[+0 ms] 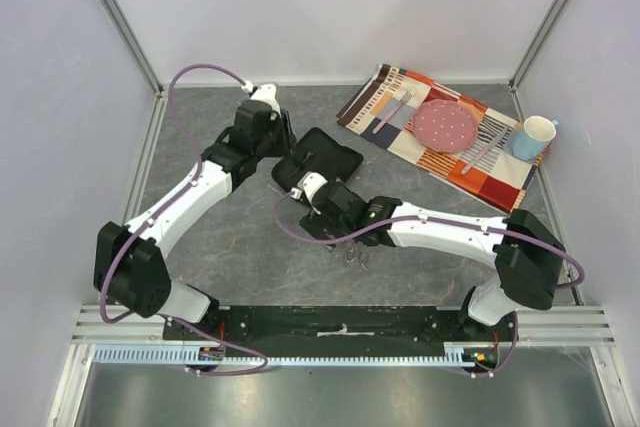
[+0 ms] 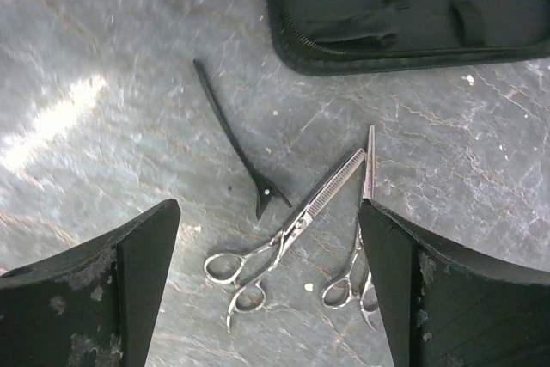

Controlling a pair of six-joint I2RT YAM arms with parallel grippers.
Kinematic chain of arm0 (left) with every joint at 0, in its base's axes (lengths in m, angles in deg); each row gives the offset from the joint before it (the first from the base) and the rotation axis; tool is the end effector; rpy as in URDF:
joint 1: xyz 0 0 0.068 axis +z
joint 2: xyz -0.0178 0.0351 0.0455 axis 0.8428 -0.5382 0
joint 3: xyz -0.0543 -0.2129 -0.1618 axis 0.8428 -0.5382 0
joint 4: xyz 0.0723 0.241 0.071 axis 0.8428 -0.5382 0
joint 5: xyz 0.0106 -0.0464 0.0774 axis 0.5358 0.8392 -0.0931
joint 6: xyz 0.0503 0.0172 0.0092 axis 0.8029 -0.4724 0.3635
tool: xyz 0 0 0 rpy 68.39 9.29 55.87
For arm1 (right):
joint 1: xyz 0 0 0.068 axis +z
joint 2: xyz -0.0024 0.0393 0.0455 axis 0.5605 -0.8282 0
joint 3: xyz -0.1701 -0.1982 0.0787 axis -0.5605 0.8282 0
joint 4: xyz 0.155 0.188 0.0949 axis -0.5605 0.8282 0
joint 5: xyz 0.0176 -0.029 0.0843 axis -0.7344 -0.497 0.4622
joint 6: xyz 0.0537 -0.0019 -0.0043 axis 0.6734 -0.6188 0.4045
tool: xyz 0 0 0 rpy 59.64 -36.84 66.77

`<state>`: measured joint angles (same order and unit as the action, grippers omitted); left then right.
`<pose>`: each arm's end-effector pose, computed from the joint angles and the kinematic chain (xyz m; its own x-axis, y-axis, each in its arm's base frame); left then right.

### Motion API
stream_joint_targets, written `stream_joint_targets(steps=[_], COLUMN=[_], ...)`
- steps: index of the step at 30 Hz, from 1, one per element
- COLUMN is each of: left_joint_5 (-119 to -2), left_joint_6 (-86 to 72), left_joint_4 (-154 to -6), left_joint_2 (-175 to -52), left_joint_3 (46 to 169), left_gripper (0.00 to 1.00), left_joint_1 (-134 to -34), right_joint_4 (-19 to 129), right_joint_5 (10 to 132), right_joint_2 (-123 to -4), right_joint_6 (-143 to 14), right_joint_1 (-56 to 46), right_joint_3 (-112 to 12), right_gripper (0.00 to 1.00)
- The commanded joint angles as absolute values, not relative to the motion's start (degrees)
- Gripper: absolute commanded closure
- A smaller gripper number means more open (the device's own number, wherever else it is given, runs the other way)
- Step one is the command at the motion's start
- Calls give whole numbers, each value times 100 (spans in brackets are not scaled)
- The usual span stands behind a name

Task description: Sort the hair-cutting tools

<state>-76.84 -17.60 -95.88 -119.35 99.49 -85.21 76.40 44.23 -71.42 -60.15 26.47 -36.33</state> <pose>0.2912 -0.1476 0.3028 -0.5550 -0.1238 -0.8226 0.1572 0.9554 -0.2499 0.1725 0.2825 0.2394 -0.5040 -0.5194 -0.6901 -0.6367 0.7633 -0.1095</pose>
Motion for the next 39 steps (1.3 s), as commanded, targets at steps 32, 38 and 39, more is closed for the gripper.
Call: stream_joint_targets(steps=[32, 38, 39], left_joint_5=[-4662, -4714, -4723], left_joint_6=[-718, -630, -612], left_joint_4=[-8840, -8902, -8919], left_joint_2=[-13429, -13464, -13464], left_joint_3=[10868, 10982, 11008], left_gripper=[53, 53, 53], left_joint_1=[-6983, -6983, -6983], right_joint_4=[7462, 7540, 7532], right_joint_5=[6506, 6646, 6638], right_joint_2=[-8689, -8856, -8864], right_joint_6=[-8082, -8021, -8021], right_joint_1=[2005, 2005, 2005], right_joint_3=[-4120, -4094, -4041], right_gripper=[37, 48, 51])
